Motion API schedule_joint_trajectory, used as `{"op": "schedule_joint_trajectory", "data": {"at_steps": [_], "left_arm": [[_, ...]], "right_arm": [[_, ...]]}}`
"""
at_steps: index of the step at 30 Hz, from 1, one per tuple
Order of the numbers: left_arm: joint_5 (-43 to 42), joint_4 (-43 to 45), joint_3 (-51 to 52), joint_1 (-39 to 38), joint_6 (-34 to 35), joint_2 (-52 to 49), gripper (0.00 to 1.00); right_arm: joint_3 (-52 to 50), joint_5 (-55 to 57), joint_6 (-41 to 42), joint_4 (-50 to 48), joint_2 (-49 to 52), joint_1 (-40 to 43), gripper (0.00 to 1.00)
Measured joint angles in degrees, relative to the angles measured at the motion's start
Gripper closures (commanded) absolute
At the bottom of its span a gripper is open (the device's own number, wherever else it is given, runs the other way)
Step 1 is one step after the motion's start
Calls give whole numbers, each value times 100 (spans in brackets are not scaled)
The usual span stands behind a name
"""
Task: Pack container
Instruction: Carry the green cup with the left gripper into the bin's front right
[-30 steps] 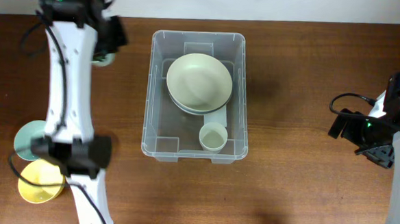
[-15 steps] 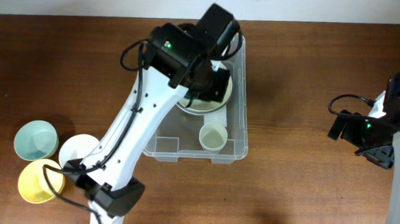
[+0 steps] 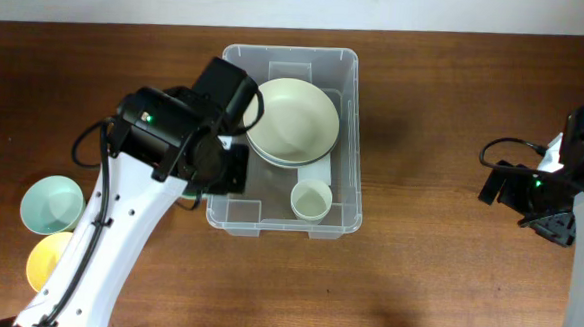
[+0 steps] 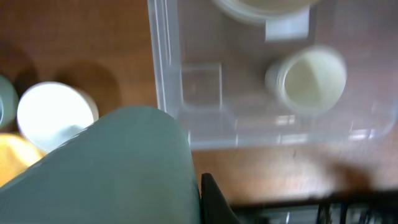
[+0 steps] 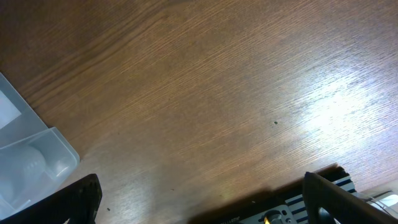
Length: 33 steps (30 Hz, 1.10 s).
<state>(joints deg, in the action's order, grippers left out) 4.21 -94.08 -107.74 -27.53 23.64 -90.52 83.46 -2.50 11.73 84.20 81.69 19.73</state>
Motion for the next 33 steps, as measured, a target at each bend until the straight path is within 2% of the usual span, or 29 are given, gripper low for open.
{"op": "schedule_joint_trajectory", "data": {"at_steps": [6, 22, 33], "left_arm": [[26, 761, 24, -96, 42, -142, 99], [-839, 1626, 28, -1255, 39, -1320, 99], [-876, 1873, 28, -1414, 35, -1775, 99]], "right_arm": [[0, 0, 4, 0, 0, 0, 1], [0, 0, 4, 0, 0, 2, 1], [0, 0, -2, -2, 0, 0, 1]]}}
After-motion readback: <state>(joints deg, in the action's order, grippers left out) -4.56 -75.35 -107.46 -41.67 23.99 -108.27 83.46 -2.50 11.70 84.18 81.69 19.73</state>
